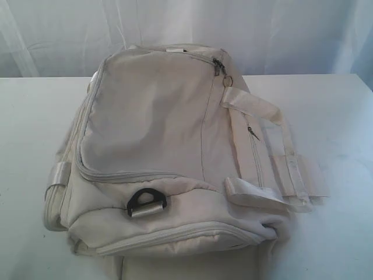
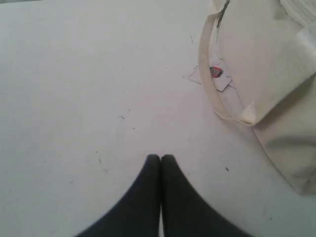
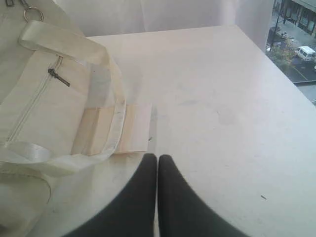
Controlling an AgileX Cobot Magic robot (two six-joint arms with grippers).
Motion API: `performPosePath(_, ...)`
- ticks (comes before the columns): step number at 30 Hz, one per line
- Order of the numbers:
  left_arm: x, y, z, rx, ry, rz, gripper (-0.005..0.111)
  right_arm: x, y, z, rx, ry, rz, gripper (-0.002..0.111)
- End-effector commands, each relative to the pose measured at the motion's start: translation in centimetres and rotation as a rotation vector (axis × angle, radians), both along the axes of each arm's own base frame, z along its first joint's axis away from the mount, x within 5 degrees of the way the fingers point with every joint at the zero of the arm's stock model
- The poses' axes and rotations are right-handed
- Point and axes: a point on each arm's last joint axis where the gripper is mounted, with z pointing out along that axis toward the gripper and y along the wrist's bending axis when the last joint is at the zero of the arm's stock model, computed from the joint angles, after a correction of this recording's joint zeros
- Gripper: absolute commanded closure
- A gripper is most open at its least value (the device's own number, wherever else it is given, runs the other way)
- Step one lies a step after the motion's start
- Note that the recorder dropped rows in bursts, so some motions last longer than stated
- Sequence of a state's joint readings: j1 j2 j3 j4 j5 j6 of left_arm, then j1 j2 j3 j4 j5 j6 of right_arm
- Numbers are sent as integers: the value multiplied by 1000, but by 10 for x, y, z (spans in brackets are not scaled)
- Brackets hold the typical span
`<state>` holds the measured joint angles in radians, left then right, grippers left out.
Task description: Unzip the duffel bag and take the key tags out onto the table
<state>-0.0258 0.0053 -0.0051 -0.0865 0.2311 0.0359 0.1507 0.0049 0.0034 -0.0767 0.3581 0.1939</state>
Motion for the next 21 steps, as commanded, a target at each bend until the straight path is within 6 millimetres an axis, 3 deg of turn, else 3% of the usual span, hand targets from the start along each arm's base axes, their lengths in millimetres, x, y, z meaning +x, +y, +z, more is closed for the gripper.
performPosePath(1,1,1,3,-7,-53,10,107,0,0,3,3,-23,0,107)
performPosePath(21,1,10,59,-80,-678,110,107,0,0,3,3,-23,0,107)
